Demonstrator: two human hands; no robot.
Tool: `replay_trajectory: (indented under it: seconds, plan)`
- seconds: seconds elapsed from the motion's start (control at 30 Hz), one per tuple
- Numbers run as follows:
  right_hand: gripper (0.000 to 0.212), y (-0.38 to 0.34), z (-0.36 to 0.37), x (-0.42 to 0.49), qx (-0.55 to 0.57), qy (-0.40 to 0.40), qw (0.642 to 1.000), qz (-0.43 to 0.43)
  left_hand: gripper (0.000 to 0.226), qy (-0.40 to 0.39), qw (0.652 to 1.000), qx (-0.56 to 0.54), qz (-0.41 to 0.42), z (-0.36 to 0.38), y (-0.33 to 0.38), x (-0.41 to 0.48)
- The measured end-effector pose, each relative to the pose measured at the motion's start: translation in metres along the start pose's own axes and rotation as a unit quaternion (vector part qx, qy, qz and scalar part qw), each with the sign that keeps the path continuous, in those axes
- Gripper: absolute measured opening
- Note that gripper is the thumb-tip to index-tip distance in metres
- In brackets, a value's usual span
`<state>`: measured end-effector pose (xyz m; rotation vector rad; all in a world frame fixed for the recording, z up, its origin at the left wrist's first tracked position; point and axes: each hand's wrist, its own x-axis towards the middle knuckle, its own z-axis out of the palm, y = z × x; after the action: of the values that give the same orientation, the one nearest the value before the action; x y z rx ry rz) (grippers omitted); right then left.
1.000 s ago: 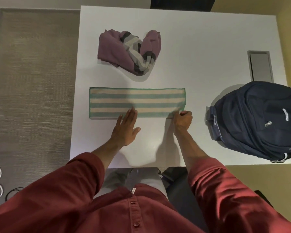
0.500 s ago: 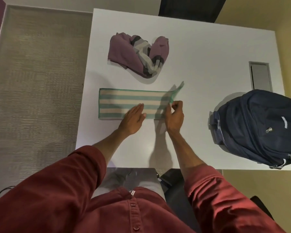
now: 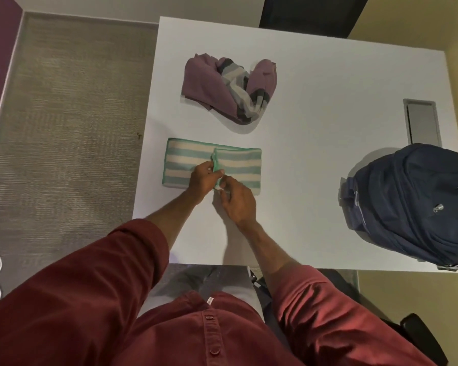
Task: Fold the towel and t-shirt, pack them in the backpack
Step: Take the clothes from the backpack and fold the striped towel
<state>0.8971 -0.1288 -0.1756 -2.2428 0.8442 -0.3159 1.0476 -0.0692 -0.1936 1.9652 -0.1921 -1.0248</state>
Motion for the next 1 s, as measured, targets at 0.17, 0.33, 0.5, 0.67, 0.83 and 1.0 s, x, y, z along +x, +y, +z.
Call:
replay_trajectory:
  seconds: [0.17,0.33,0.5,0.67,0.83,1.0]
  plan:
    - [0.033,0.008,-0.004,0.003,-0.035,-0.018,0.998,-0.05,0.054,0.022,0.999,0.037,0.024,-0.005,-0.001,-0.002]
    - [0.045,0.005,-0.014,0.006,-0.084,0.02,0.993,-0.084,0.057,0.062,0.996,0.032,0.063,-0.02,0.009,-0.002]
    - [0.04,-0.015,-0.012,-0.003,-0.143,-0.014,0.971,-0.189,0.058,0.119,0.983,0.054,0.129,-0.048,0.011,0.002]
    - [0.058,-0.016,0.012,-0.013,-0.174,-0.035,0.976,-0.129,0.059,0.176,0.971,0.114,0.111,-0.08,0.005,-0.003]
    - [0.077,-0.002,0.032,-0.011,-0.247,-0.067,0.963,-0.089,0.048,0.22,0.966,0.106,0.086,-0.102,-0.021,-0.008]
    - [0.083,0.011,0.035,-0.005,-0.289,-0.097,0.95,-0.071,0.044,0.229,0.964,0.129,0.046,-0.108,-0.033,-0.002]
